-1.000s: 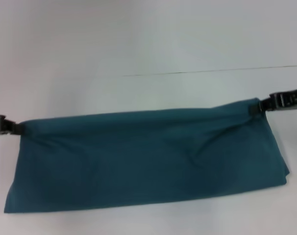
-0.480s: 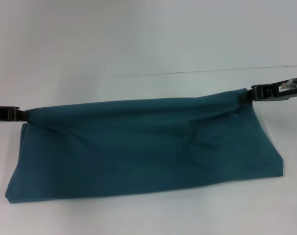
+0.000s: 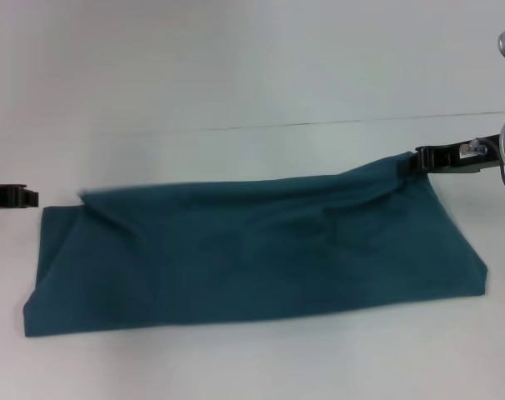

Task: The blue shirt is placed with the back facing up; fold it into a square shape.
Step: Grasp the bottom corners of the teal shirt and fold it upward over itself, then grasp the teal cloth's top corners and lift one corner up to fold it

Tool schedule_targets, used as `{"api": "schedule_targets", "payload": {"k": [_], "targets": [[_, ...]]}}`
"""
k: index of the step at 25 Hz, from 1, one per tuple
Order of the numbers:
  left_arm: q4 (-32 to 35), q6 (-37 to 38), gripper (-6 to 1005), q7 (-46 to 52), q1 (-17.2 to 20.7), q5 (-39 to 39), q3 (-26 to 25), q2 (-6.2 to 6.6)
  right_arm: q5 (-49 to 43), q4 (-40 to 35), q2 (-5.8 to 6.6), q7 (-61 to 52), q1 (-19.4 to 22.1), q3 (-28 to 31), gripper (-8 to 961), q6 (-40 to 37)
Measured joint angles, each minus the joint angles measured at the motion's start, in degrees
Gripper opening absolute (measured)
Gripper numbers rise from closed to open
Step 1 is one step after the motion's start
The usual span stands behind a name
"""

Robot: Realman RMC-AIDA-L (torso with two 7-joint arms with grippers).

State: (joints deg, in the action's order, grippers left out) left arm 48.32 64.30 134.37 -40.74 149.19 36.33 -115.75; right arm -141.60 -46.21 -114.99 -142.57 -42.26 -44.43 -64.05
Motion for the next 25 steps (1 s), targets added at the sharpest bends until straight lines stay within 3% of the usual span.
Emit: {"api": "schedule_targets", "payload": {"k": [3,14,19,25], "targets": [[-0.3,-1.2,64,0.3,0.3,0.1,-0.1,-0.03,-0.6,0.1,-0.12,-0.7,0.0,-0.1,170,0.6],[-1.3,-1.7,263,0.9,0.6,1.6,-0.1,0.01,-1.2,0.1,-0.42,-1.2,-0.4,-0.8,420,1.3],[2.6,7.1,470,7.9,1.1,4.2,-0.2,0.58,-1.3,-2.5,-0.49,-1.6,-0.6,-3.4,593,0.4],[12.0,19.5,709,19.9,4.4,6.7,-0.2,0.2,-1.3,-6.0,-0.59,-1.7,-0.9,-6.7,825,-0.1]]}}
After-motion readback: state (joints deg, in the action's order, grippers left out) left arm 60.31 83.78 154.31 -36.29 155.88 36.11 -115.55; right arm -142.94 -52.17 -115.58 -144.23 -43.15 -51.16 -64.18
